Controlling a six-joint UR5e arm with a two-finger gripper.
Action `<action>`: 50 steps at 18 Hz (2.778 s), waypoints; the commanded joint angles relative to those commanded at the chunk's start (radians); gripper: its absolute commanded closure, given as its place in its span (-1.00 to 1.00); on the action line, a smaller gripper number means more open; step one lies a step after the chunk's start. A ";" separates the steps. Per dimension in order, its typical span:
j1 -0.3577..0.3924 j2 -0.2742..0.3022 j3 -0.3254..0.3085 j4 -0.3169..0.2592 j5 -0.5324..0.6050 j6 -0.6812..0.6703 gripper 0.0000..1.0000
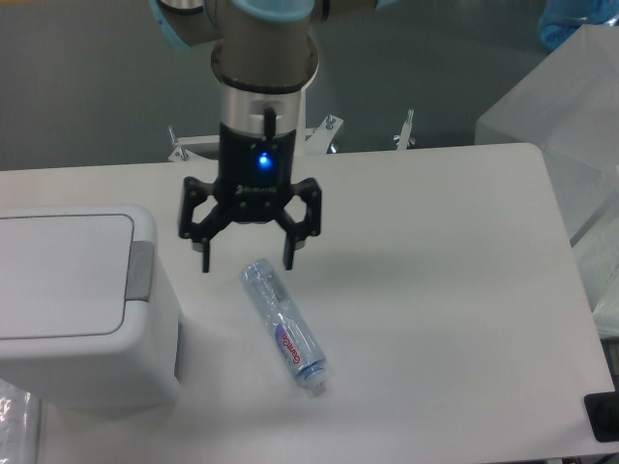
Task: Open the trash can
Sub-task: 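Lower the gripper onto the lid edge beside the trash can's grey tab, then press the gripper on the lid edge to tip the lid open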
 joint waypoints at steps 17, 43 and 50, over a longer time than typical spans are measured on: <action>-0.034 0.000 -0.014 0.000 0.000 -0.031 -1.00; -0.066 -0.015 -0.023 0.002 0.003 -0.031 -1.00; -0.068 -0.014 -0.035 0.002 0.005 -0.029 -1.00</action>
